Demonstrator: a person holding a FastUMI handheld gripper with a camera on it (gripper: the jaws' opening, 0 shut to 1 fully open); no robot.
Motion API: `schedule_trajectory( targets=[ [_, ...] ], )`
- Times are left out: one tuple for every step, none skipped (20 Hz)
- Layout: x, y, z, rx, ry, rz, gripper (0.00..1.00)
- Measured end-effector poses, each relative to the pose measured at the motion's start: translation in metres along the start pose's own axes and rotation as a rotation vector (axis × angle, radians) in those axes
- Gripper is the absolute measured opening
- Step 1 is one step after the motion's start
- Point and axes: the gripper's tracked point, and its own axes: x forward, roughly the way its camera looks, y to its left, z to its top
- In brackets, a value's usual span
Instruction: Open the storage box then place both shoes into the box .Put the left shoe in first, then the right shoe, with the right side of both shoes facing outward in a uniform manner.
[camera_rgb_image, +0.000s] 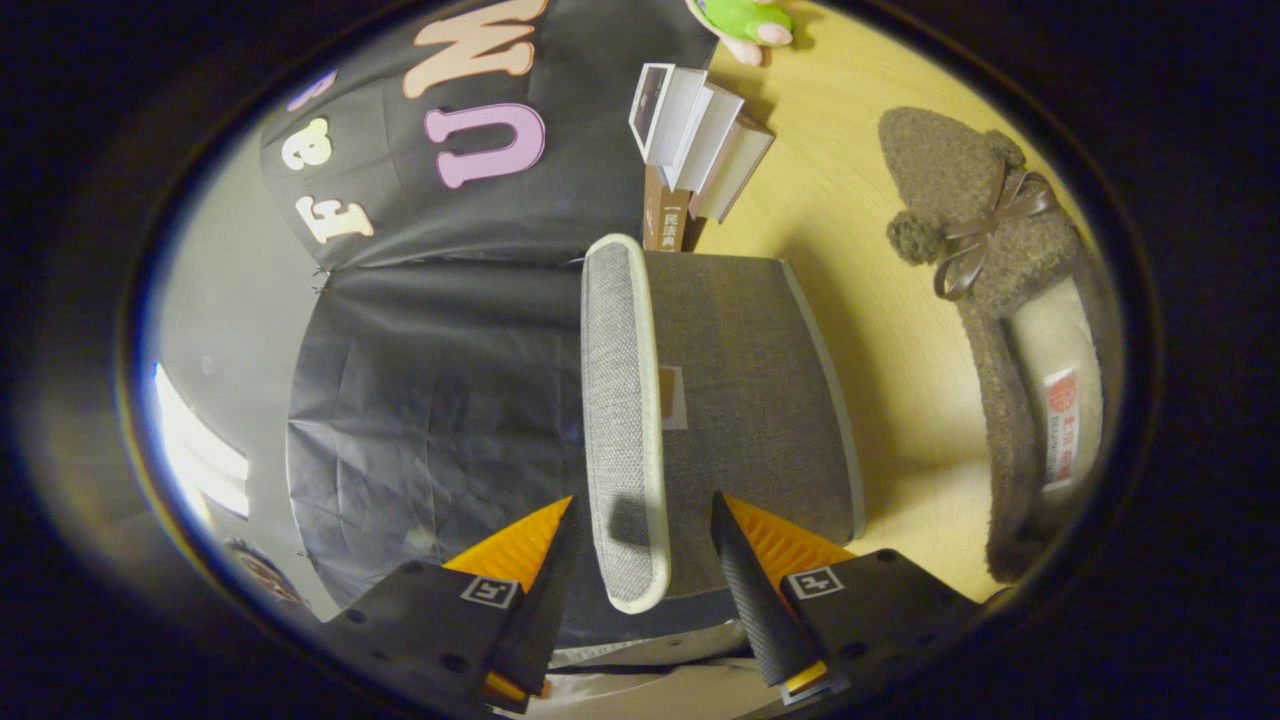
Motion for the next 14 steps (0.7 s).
schedule_trajectory(
  targets=[
    [0.003, 0.003, 0.006, 0.012, -0.027, 0.003, 0.54],
    [-0.001, 0.002, 0.009, 0.013, -0.034, 0.001, 0.49],
    [-0.002, 0.002, 0.008, 0.013, -0.026, 0.000, 0.43],
    [-0.002, 0.002, 0.005, 0.012, -0.015, -0.002, 0.43],
    [-0.003, 0.004, 0.003, 0.008, -0.012, 0.002, 0.43],
    [-0.004, 0.007, 0.001, 0.006, -0.002, 0.012, 0.43],
    [-0.003, 0.008, 0.002, 0.006, -0.016, 0.031, 0.44],
    [0.006, 0.008, 0.011, 0.011, -0.045, 0.020, 0.30],
    [-0.001, 0.016, 0.010, 0.014, -0.039, 0.043, 0.16],
    [-0.004, 0.017, 0.008, 0.004, -0.035, 0.041, 0.15],
    [-0.002, 0.020, 0.006, -0.017, -0.052, 0.041, 0.10],
    [-0.010, 0.025, 0.015, -0.037, -0.087, 0.035, 0.07],
    [-0.006, 0.026, 0.018, -0.076, -0.092, 0.017, 0.03],
    [-0.009, 0.038, 0.016, -0.090, -0.091, 0.021, 0.03]
  ],
)
